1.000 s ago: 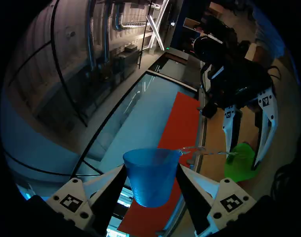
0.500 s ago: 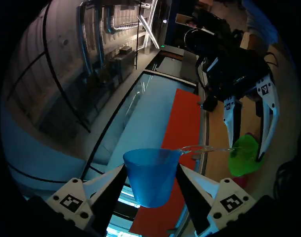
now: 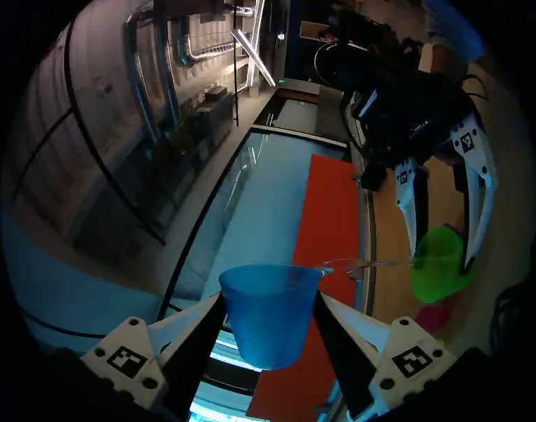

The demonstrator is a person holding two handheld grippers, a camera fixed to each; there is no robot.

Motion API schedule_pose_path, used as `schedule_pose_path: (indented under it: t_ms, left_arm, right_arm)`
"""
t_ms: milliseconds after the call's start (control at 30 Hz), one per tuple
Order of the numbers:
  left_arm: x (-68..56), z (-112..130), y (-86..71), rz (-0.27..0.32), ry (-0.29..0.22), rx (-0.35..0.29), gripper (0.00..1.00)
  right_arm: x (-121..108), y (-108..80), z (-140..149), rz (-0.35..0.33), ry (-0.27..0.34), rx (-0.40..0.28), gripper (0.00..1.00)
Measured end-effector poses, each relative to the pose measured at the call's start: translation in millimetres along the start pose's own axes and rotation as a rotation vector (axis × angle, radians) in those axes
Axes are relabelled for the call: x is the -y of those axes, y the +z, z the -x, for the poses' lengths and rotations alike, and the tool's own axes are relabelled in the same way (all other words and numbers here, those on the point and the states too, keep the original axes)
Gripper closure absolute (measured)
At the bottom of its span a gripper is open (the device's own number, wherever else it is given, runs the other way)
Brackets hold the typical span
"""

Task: Pour water

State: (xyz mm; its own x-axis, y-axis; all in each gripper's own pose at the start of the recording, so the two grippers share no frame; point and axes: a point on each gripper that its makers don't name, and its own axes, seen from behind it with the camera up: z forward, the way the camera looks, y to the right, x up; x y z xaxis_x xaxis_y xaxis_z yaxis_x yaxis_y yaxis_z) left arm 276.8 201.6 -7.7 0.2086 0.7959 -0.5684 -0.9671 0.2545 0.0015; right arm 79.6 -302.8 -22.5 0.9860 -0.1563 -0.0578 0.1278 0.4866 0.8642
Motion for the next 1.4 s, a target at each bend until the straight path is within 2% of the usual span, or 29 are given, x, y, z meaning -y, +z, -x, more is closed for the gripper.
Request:
schedule_pose_path:
  t_ms: [1000,1400]
  left_arm:
    - [7.2,-19,0.7,-0.015,0.224,-0.009,0.16]
    - [1.5,-31,-3.3,-0.022,0.328,-0.025,0.16]
  right_arm:
    - [-2,-5.7,-5,0.015,-0.004,-0.018,0.09]
    - [-1,-7.3,-7,0.018,0.0,-0.026,0.09]
